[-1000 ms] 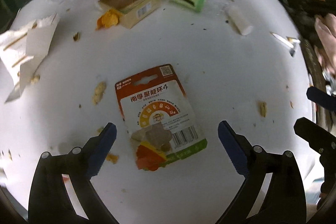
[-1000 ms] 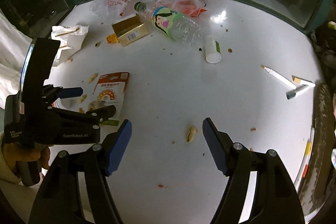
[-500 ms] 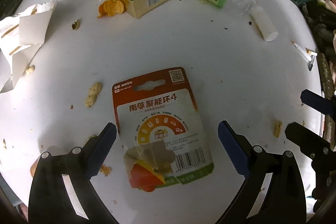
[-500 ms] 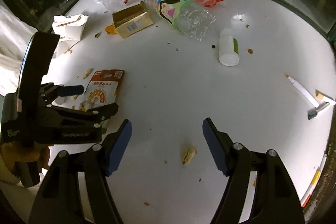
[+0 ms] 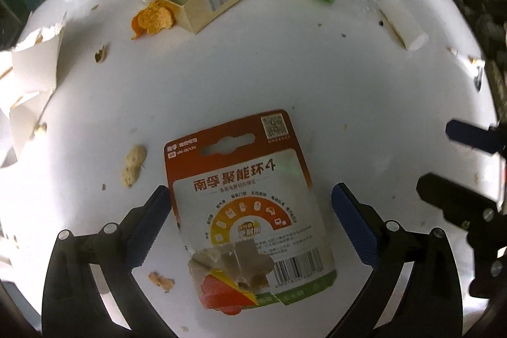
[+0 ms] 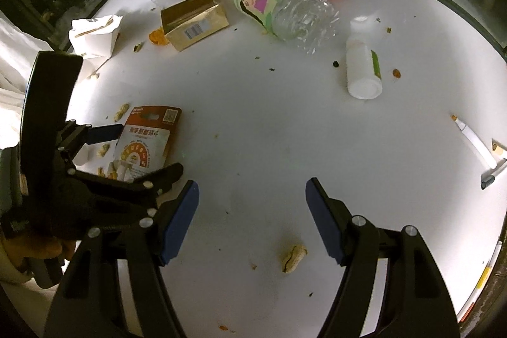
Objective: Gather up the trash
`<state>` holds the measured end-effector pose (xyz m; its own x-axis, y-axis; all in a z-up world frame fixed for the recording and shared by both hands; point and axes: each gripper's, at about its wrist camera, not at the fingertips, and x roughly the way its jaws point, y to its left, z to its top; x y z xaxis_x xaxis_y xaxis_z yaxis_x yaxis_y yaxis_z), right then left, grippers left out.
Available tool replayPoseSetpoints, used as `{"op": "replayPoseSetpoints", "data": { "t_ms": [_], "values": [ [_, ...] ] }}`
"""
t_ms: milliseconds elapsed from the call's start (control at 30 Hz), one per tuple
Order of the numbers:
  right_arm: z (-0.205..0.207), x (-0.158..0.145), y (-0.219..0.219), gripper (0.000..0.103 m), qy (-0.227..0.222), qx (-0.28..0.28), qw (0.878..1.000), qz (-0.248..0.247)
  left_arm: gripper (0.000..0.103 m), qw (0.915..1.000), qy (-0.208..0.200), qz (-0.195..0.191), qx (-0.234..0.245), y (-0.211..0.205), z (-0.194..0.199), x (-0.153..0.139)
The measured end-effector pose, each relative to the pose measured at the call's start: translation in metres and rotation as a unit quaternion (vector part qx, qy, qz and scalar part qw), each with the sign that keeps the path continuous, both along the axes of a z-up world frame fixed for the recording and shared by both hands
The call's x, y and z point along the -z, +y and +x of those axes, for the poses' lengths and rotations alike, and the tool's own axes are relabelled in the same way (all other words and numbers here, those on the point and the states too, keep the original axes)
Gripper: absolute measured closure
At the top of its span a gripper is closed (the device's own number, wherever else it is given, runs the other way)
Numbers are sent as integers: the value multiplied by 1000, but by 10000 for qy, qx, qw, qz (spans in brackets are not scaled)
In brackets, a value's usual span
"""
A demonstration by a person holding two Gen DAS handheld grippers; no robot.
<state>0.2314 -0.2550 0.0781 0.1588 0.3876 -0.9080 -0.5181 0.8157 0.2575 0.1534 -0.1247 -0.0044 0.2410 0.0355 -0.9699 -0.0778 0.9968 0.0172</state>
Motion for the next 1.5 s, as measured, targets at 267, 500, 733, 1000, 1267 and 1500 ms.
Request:
{"op": "replayPoseSetpoints", "data": {
  "t_ms": [267,500,733,1000,1267,1500],
  "values": [
    [-1,1,-1,36,15,2,10000,-39,20,9996,-261,-121,-44,-3,-13,-6],
    [-4,-3,0,36,-33,-3,10000,-19,20,9990,-238,-368,-18,0,-10,-8],
    [-4,-5,-3,36,-42,134,9999,-37,20,9980,-441,-452,100,-3,-19,-28],
    [-13,-16,-6,36,-112,231,9997,-57,20,9970,-552,-470,282,1,-29,-46],
    [-37,-37,-16,36,-313,628,9975,-41,20,9933,-769,-537,682,4,-47,-71],
    [-63,-53,-25,36,-454,1165,9921,-17,20,9869,-891,-578,1214,0,-62,-88]
  ]
}}
